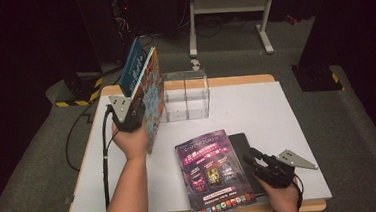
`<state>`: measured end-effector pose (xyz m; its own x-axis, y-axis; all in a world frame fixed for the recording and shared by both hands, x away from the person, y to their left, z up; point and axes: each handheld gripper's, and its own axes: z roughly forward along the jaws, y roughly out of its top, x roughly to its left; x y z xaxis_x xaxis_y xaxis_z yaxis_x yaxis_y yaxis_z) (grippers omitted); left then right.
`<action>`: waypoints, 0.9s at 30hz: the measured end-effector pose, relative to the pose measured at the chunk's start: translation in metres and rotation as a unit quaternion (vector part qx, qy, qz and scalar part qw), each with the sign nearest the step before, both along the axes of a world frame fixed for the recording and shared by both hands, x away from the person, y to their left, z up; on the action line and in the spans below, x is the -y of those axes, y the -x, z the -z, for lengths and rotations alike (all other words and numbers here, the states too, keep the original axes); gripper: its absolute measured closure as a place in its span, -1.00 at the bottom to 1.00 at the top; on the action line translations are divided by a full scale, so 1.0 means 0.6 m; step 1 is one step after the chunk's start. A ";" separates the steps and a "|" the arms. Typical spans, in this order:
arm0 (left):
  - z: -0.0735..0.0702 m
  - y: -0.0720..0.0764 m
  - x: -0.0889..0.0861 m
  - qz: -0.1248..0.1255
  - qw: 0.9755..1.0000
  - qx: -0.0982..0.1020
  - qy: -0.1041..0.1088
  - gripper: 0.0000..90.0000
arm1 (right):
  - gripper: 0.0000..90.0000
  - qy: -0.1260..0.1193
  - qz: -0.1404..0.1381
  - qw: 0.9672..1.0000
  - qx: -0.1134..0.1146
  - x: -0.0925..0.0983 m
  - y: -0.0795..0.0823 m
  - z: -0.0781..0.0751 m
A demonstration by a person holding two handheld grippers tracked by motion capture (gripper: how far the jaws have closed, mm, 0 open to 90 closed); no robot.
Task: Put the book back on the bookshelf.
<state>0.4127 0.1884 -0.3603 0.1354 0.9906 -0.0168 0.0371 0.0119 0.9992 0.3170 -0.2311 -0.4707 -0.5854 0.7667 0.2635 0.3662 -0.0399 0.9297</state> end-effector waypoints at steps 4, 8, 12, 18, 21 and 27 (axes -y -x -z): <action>0.007 0.010 -0.004 0.005 1.000 0.000 -0.008 0.78 | 0.30 0.002 -0.003 1.000 0.000 -0.002 0.000 0.001; 0.005 0.017 -0.007 0.010 1.000 -0.008 -0.024 0.75 | 0.30 0.002 -0.003 1.000 -0.001 -0.003 0.000 0.001; 0.004 0.032 -0.012 0.014 0.999 -0.010 -0.047 0.71 | 0.30 0.001 -0.003 1.000 0.000 -0.002 0.000 0.001; 0.012 0.047 -0.013 0.007 0.997 -0.013 -0.080 0.71 | 0.29 0.003 -0.004 1.000 0.000 -0.003 0.000 0.001; 0.012 0.045 -0.016 0.001 0.997 -0.014 -0.075 0.72 | 0.30 0.004 -0.005 1.000 0.001 -0.005 0.001 0.000; 0.013 0.039 -0.012 -0.019 0.997 -0.006 -0.072 0.71 | 0.30 0.002 -0.005 1.000 -0.001 -0.004 0.001 0.001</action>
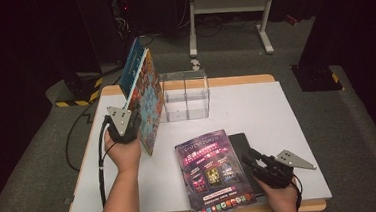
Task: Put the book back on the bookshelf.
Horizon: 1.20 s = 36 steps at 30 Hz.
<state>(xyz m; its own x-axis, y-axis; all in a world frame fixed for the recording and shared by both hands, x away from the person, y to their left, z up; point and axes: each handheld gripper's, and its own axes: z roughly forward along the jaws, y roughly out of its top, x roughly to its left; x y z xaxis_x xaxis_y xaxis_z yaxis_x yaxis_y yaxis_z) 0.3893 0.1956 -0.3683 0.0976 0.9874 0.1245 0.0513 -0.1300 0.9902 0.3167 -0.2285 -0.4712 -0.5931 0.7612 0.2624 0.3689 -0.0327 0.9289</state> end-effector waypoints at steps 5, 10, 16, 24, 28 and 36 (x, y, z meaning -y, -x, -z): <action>-0.001 -0.006 0.007 0.001 1.000 0.001 -0.005 0.72 | 0.30 -0.001 -0.001 1.000 0.001 0.000 0.000 0.000; -0.001 -0.015 0.008 0.000 1.000 0.001 0.003 0.73 | 0.30 -0.003 0.000 1.000 0.000 0.001 0.000 0.000; 0.001 -0.018 0.008 0.000 1.000 0.007 0.007 0.73 | 0.30 -0.003 0.000 1.000 0.000 0.001 0.000 0.000; 0.001 -0.014 0.001 0.005 1.000 0.001 0.015 0.69 | 0.26 0.004 -0.003 1.000 -0.001 0.000 -0.001 0.000; 0.001 -0.002 -0.002 0.018 1.000 0.001 0.019 0.52 | 0.21 0.012 -0.005 1.000 -0.003 0.000 -0.002 -0.001; 0.011 0.035 -0.024 0.046 0.997 -0.020 0.054 0.21 | 0.10 0.047 -0.016 0.999 -0.013 -0.008 -0.006 -0.001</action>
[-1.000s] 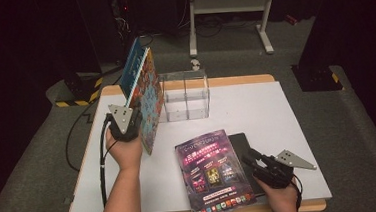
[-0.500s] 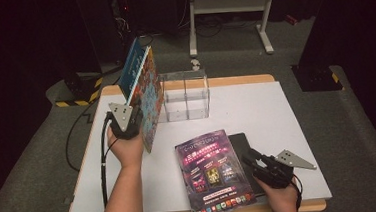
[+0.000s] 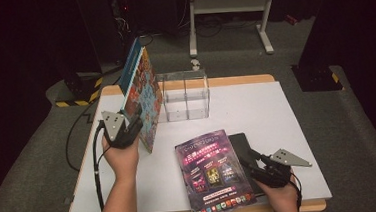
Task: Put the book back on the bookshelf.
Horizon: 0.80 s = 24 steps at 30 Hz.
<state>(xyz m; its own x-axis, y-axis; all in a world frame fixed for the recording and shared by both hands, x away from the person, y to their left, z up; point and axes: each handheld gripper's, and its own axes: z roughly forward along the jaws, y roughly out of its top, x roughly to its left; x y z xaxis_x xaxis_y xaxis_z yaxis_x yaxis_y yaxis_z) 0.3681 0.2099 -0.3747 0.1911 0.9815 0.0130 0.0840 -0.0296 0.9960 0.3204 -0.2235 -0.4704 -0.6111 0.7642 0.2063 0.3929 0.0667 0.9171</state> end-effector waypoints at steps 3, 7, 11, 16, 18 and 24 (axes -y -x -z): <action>0.009 0.017 -0.008 0.008 1.000 -0.010 0.002 0.09 | 0.04 0.016 -0.002 1.000 -0.006 -0.004 -0.002 0.000; 0.028 0.044 -0.021 0.023 0.999 -0.029 0.006 -0.02 | -0.01 0.032 -0.001 0.999 -0.011 -0.006 -0.003 0.001; 0.055 0.068 -0.029 0.062 0.996 -0.061 0.022 -0.07 | -0.04 0.052 0.001 0.998 -0.017 -0.006 -0.004 0.000; 0.101 0.089 -0.019 0.107 0.986 -0.119 0.036 -0.12 | -0.09 0.063 0.005 0.998 -0.026 -0.002 -0.006 0.000; 0.122 0.093 -0.005 0.131 0.979 -0.149 0.044 -0.13 | -0.09 0.069 0.006 0.997 -0.028 -0.002 -0.007 0.002; 0.179 0.093 0.050 0.195 0.949 -0.237 0.075 -0.27 | -0.09 0.085 0.002 0.996 -0.036 -0.005 -0.009 0.007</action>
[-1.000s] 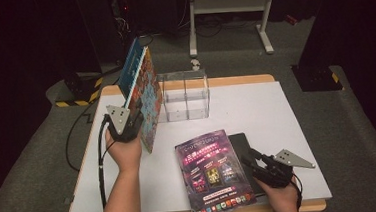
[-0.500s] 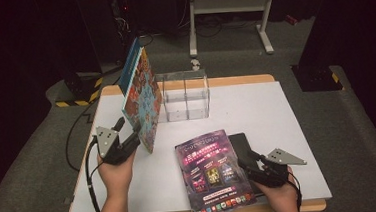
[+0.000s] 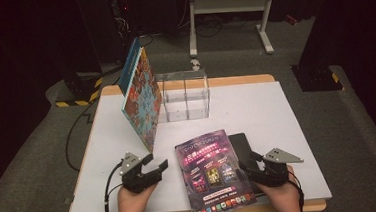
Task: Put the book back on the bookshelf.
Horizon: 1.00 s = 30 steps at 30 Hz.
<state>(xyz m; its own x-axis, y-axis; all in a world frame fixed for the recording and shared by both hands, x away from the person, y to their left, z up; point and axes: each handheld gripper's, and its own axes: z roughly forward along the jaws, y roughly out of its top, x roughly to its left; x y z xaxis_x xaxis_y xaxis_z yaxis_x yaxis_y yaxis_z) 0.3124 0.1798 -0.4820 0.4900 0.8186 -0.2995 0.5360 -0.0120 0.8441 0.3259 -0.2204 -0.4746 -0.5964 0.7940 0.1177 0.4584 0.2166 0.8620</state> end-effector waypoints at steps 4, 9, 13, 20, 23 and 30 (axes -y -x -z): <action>0.022 -0.003 0.043 0.043 0.998 -0.040 0.011 -0.29 | -0.09 0.001 0.002 1.000 -0.007 0.003 -0.002 0.003; 0.034 -0.006 0.073 0.064 0.996 -0.059 0.015 -0.32 | -0.09 0.003 0.014 1.000 -0.011 0.016 -0.005 0.001; 0.041 -0.005 0.080 0.071 0.996 -0.058 0.008 -0.32 | 0.03 0.018 0.056 0.998 -0.010 0.045 -0.009 -0.004; 0.045 -0.005 0.083 0.081 0.995 -0.052 0.002 -0.35 | 0.16 0.068 0.111 0.990 -0.054 0.094 -0.011 0.016; 0.045 -0.005 0.083 0.083 0.995 -0.050 0.004 -0.36 | 0.21 0.082 0.104 0.989 -0.068 0.090 -0.002 0.026; 0.043 -0.004 0.078 0.087 0.995 -0.045 0.005 -0.35 | 0.60 0.108 0.066 0.989 -0.081 0.066 0.012 0.036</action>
